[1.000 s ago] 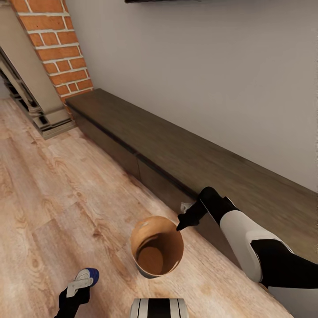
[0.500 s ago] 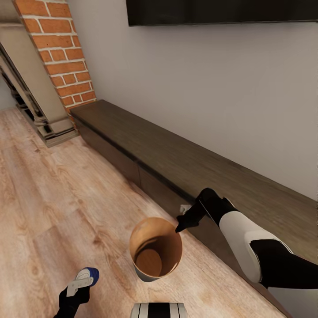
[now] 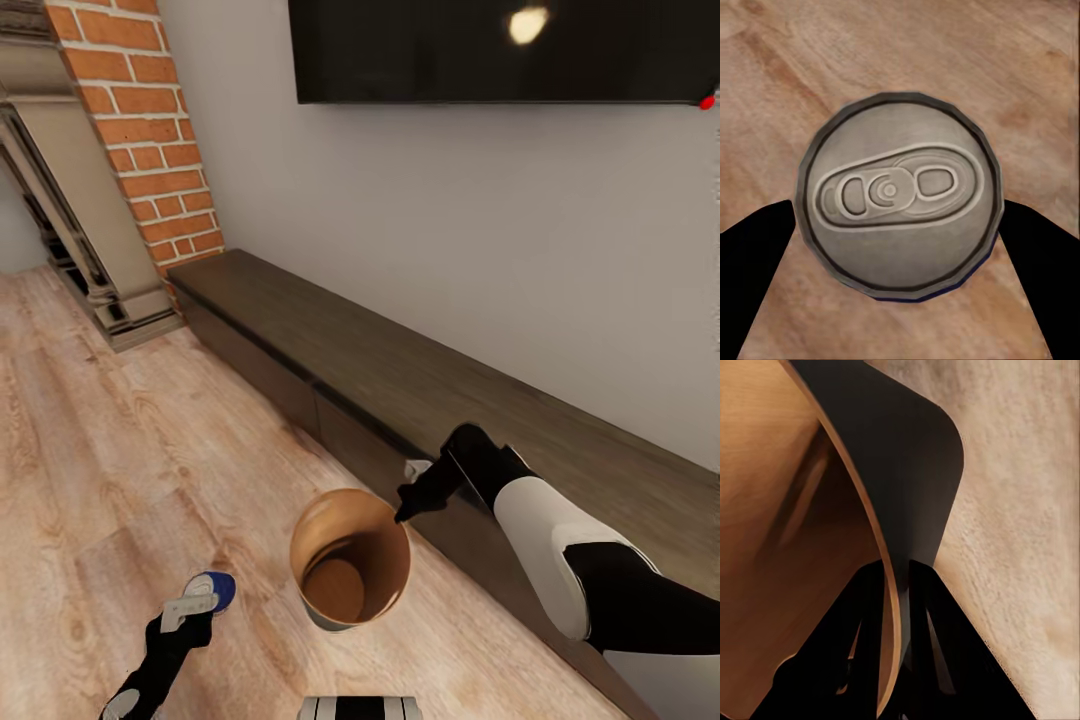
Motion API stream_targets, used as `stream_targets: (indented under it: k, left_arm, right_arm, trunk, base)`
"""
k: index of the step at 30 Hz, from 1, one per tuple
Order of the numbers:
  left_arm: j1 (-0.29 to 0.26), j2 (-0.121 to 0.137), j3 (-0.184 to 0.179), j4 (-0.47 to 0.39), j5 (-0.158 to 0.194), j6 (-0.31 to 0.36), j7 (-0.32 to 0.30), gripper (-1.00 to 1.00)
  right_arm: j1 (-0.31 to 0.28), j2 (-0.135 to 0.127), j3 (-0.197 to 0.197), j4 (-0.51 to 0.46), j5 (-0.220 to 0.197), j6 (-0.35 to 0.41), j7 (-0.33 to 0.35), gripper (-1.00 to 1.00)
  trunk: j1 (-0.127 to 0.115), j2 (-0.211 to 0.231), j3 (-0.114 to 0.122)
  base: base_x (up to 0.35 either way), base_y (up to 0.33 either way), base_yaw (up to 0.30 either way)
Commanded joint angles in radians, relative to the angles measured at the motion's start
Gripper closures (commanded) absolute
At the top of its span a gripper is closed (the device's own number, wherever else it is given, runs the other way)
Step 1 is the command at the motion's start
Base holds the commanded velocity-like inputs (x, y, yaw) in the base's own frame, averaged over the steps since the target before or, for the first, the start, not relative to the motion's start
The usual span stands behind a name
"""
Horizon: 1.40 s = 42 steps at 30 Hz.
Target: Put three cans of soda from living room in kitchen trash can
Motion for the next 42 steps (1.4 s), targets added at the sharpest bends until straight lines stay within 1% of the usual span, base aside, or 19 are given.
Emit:
stream_targets:
  k: [1, 4, 6, 9, 14, 20, 23, 27, 30, 39, 42]
  left_arm:
    - [0.001, 0.001, 0.001, -0.047, 0.000, 0.025, -0.012, 1.00]
    - [0.002, 0.003, 0.003, -0.106, 0.000, 0.065, -0.021, 1.00]
    - [0.003, 0.004, 0.003, -0.128, 0.000, 0.076, -0.023, 1.00]
    - [0.017, 0.004, 0.005, -0.165, -0.002, 0.080, -0.024, 1.00]
    - [0.032, 0.003, 0.007, -0.192, -0.004, 0.080, -0.024, 1.00]
    - [0.036, 0.003, 0.008, -0.203, -0.005, 0.080, -0.024, 1.00]
    - [0.038, 0.003, 0.007, -0.205, -0.006, 0.080, -0.025, 1.00]
    - [0.038, 0.003, 0.007, -0.208, -0.006, 0.080, -0.025, 1.00]
    - [0.038, 0.003, 0.007, -0.208, -0.006, 0.078, -0.025, 1.00]
    - [0.040, 0.003, 0.007, -0.208, -0.006, 0.079, -0.025, 1.00]
    - [0.040, 0.003, 0.007, -0.208, -0.006, 0.080, -0.025, 1.00]
  right_arm:
    - [0.000, 0.000, -0.008, 0.000, -0.032, 0.019, 0.004, 1.00]
    - [0.001, -0.001, -0.009, 0.000, -0.032, 0.019, 0.004, 1.00]
    - [0.001, -0.001, -0.008, -0.001, -0.032, 0.019, 0.004, 1.00]
    - [0.001, -0.001, -0.008, -0.007, -0.032, 0.019, 0.004, 1.00]
    - [0.002, 0.000, -0.007, -0.012, -0.032, 0.019, 0.004, 1.00]
    - [0.003, 0.001, -0.007, -0.013, -0.032, 0.019, -0.002, 1.00]
    - [0.003, 0.001, -0.008, -0.014, -0.032, 0.019, -0.042, 1.00]
    - [0.003, 0.001, -0.009, -0.014, -0.033, 0.019, -0.064, 1.00]
    - [0.003, 0.001, -0.010, -0.014, -0.034, 0.019, -0.067, 1.00]
    - [0.004, 0.000, -0.011, -0.014, -0.033, 0.019, -0.072, 1.00]
    - [0.004, 0.000, -0.010, -0.014, -0.033, 0.019, -0.085, 1.00]
  trunk:
    - [0.000, 0.000, 0.004]
    - [-0.002, 0.001, 0.016]
    - [-0.003, 0.001, 0.023]
    - [-0.003, 0.001, 0.023]
    - [-0.003, 0.001, 0.023]
    - [-0.003, 0.001, 0.023]
    - [-0.003, 0.001, 0.023]
    - [-0.003, 0.001, 0.023]
    - [-0.003, 0.001, 0.023]
    - [-0.003, 0.001, 0.023]
    - [-0.003, 0.001, 0.024]
  base:
    - [0.000, 0.000, 0.000]
    - [0.000, 0.000, 0.000]
    - [0.000, 0.000, 0.000]
    - [0.000, 0.000, 0.000]
    - [-0.056, 0.000, 0.000]
    - [-0.262, 0.000, 0.000]
    - [-0.312, 0.000, 0.000]
    - [-0.321, 0.000, 0.000]
    - [-0.275, 0.000, 0.000]
    - [-0.042, 0.000, 0.000]
    - [-0.002, 0.000, 0.045]
